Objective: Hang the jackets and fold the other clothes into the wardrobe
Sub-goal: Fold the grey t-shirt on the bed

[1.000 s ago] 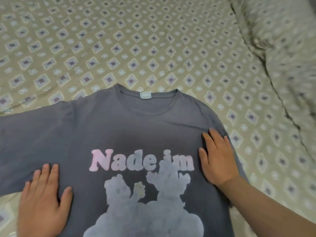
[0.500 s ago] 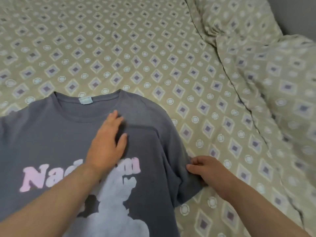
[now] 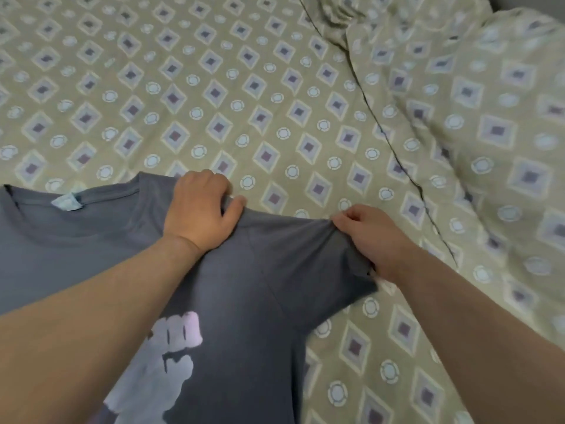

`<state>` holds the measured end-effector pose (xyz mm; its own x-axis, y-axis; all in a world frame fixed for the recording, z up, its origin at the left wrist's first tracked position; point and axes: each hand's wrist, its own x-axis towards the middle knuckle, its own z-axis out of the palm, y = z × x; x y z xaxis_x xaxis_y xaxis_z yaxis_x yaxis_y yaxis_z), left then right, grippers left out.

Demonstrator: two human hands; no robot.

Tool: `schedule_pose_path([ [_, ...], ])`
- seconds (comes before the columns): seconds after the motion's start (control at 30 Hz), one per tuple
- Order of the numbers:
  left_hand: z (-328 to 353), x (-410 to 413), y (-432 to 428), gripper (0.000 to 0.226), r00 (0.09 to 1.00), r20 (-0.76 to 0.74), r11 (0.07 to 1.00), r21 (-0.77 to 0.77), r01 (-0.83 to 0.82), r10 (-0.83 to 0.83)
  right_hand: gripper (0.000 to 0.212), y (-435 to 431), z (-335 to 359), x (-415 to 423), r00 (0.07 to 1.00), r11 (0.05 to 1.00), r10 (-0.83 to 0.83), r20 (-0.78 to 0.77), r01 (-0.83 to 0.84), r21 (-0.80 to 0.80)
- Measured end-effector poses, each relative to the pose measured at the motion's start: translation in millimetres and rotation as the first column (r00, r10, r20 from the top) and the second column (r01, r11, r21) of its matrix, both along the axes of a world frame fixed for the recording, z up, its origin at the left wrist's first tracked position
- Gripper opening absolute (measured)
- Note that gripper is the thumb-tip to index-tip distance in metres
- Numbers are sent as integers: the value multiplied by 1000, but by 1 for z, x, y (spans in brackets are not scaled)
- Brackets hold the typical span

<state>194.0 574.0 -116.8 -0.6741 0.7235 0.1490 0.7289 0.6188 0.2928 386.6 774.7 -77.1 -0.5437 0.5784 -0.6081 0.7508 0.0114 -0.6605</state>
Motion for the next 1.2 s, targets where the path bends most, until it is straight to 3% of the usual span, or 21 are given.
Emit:
schedule_pose_path([
  [0.07,0,1,0,35,999,-24,999,-31,35,-36,40,8,3,5,990,936,-137,23,137,-324],
  [0.1,1,1,0,35,998,-37,998,-34,44,-46,43,10,4,7,988,899,-148,46,154,-410],
  [0.17,1,1,0,37,998,-43,998,-44,50,-52,51,9,1,6,993,910,-13,116,60,-410],
  [0.27,1,-1,1,39,997,-52,997,-57,52,-55,58,0,6,-8,931,928,293,218,-221,-301],
  [0.37,1,-1,1,41,995,-64,995,-72,68,-73,54,-6,11,-17,897,902,383,222,-312,-298],
  [0.43,-1,0,2,40,995,-75,994,-94,61,-69,39,-11,9,-11,960,913,254,121,-197,-357],
  [0.53,-1,-3,2,40,998,-56,998,-69,-11,7,16,-16,11,-1,987,882,-125,-104,63,-467],
  [0.63,0,1,1,39,998,8,997,38,-60,59,32,-19,7,16,913,917,-302,-275,200,-344],
  [0.7,1,3,0,37,999,21,995,89,-49,47,30,-28,4,28,875,875,-398,-275,272,-400],
  [0.8,4,6,-2,39,1000,-11,998,64,10,-10,5,-32,8,34,875,784,-452,-173,297,-545],
  [0.83,5,7,-2,41,999,-23,999,40,29,-28,9,-27,11,29,876,749,-458,-150,290,-595],
  [0.9,9,10,-1,42,1000,-1,1000,-20,21,-21,38,-10,24,16,918,723,-394,-55,273,-635],
  [0.97,22,8,8,43,993,115,990,-139,-21,37,50,2,33,2,990,762,-140,23,122,-636],
  [1.03,47,-3,27,53,943,326,925,-375,64,66,51,5,32,-5,996,746,77,49,-25,-665],
  [1.1,69,-11,46,48,815,566,821,-518,239,120,52,2,29,-5,985,718,163,49,-84,-691],
  [1.2,75,-9,58,5,533,817,798,-465,383,220,50,-5,20,8,992,652,128,-13,-94,-753],
])
